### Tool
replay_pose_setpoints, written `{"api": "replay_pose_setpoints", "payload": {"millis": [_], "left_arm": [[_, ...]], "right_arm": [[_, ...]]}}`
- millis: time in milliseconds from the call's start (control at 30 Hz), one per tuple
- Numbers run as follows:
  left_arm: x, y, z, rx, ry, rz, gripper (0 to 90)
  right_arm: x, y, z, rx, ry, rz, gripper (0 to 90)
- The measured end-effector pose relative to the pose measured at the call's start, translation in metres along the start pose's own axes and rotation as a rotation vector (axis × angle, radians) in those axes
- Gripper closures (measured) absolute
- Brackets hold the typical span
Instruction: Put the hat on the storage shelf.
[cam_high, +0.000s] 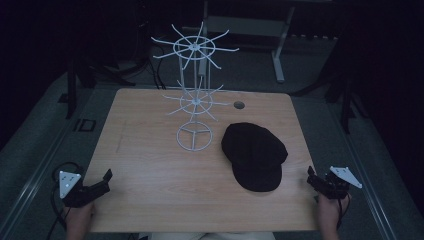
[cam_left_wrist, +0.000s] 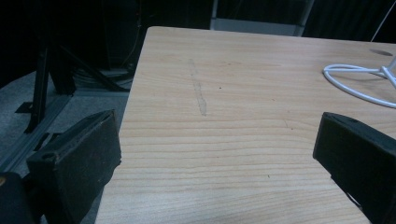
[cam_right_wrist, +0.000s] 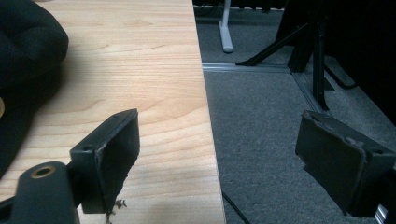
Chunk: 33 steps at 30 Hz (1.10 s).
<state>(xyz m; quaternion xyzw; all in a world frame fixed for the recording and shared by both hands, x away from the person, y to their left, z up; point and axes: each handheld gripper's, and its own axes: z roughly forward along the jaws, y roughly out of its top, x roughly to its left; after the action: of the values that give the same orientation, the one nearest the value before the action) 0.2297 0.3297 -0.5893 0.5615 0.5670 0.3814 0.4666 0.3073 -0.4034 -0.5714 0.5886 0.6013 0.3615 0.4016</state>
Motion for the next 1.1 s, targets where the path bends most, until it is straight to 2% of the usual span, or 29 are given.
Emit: {"api": "replay_pose_setpoints", "payload": {"millis": [233, 367, 433, 467, 500, 533, 667, 767, 867, 933, 1100], "left_arm": [[0.0, 0.0, 0.0, 0.001, 0.001, -0.003, 1.4], [0.0, 0.0, 0.0, 0.002, 0.001, 0.0, 1.4], [0.0, 0.0, 0.0, 0.002, 0.001, 0.0, 1.5], [0.0, 0.0, 0.0, 0.002, 0.001, 0.0, 1.4], [0.0, 0.0, 0.0, 0.002, 0.001, 0.0, 1.4], [0.0, 0.0, 0.0, 0.002, 0.001, -0.001, 1.5], [0.0, 0.0, 0.0, 0.002, 0.002, -0.001, 1.4], [0.0, 0.0, 0.0, 0.002, 0.001, 0.0, 1.4], [0.0, 0.0, 0.0, 0.003, -0.001, -0.001, 1.5], [0.0, 0.0, 0.0, 0.004, -0.008, -0.001, 1.4], [0.0, 0.0, 0.0, 0.002, -0.008, 0.001, 1.4]], "right_arm": [[0.0, 0.001, 0.001, 0.014, -0.009, 0.004, 12.2], [-0.002, 0.001, 0.004, 0.066, 0.012, 0.027, 10.6], [-0.002, 0.001, 0.004, 0.074, 0.01, 0.028, 10.9], [-0.004, 0.003, 0.004, 0.12, 0.061, 0.052, 12.9], [-0.004, 0.003, 0.004, 0.12, 0.061, 0.052, 12.9], [-0.007, 0.004, 0.002, 0.12, 0.095, 0.101, 13.0], [-0.004, 0.011, -0.001, 0.112, 0.084, 0.089, 13.0], [-0.002, 0.019, -0.005, 0.081, 0.105, 0.094, 13.4], [0.002, 0.033, -0.01, 0.056, 0.109, 0.073, 14.2], [0.008, 0.047, -0.014, 0.035, 0.099, 0.035, 14.8], [0.018, 0.069, -0.02, -0.008, 0.132, 0.011, 14.6]]}}
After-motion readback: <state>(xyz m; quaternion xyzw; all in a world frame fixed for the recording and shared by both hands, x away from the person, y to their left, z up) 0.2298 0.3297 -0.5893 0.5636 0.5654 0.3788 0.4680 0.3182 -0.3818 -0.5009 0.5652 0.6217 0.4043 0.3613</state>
